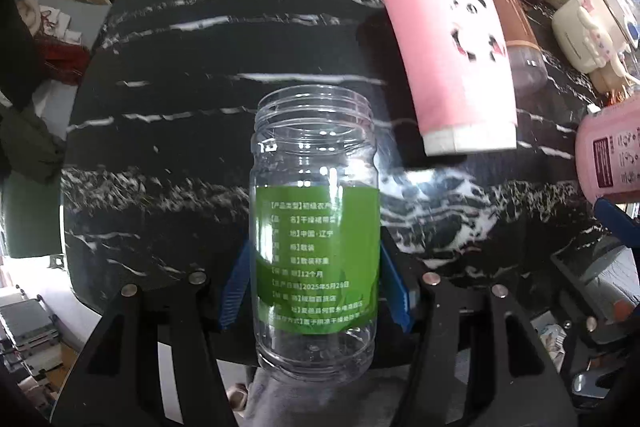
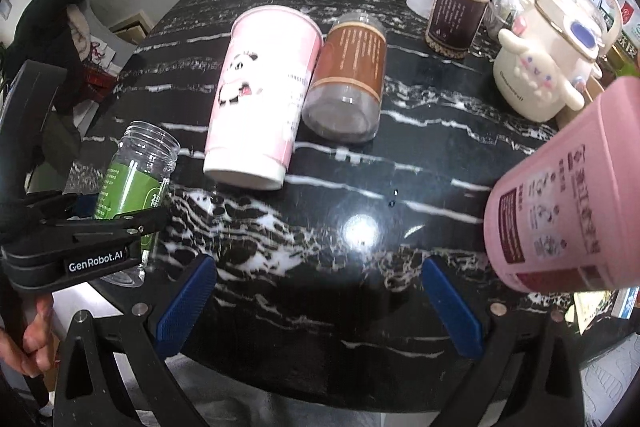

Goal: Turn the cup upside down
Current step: 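Lift the clear jar with the left tool toward the right tool, then close the right tool on the jar while the left tool opens and releases it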

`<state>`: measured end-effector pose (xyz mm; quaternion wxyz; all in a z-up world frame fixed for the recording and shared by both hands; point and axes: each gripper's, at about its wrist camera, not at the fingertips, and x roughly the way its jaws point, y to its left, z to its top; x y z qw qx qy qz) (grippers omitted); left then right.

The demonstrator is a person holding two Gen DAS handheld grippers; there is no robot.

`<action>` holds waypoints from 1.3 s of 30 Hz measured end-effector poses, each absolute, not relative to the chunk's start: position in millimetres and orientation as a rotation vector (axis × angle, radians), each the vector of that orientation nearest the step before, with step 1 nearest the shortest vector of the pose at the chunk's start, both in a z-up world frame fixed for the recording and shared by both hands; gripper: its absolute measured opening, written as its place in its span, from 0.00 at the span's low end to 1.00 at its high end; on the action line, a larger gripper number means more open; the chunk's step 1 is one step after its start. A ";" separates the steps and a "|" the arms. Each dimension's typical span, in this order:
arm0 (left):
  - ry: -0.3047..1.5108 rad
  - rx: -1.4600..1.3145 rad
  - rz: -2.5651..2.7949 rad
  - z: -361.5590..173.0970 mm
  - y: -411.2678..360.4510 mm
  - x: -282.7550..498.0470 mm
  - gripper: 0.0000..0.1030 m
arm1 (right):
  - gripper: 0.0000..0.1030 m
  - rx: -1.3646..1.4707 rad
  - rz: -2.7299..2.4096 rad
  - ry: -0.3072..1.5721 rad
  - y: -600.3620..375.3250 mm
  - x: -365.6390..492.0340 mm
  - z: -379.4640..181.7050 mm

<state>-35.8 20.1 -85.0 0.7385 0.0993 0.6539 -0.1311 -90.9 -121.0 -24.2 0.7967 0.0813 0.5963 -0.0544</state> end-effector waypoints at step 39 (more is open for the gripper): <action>1.397 0.299 -0.337 -65.4 2.0 -27.7 0.80 | 0.99 0.194 -0.139 1.275 -134.9 -98.7 -12.3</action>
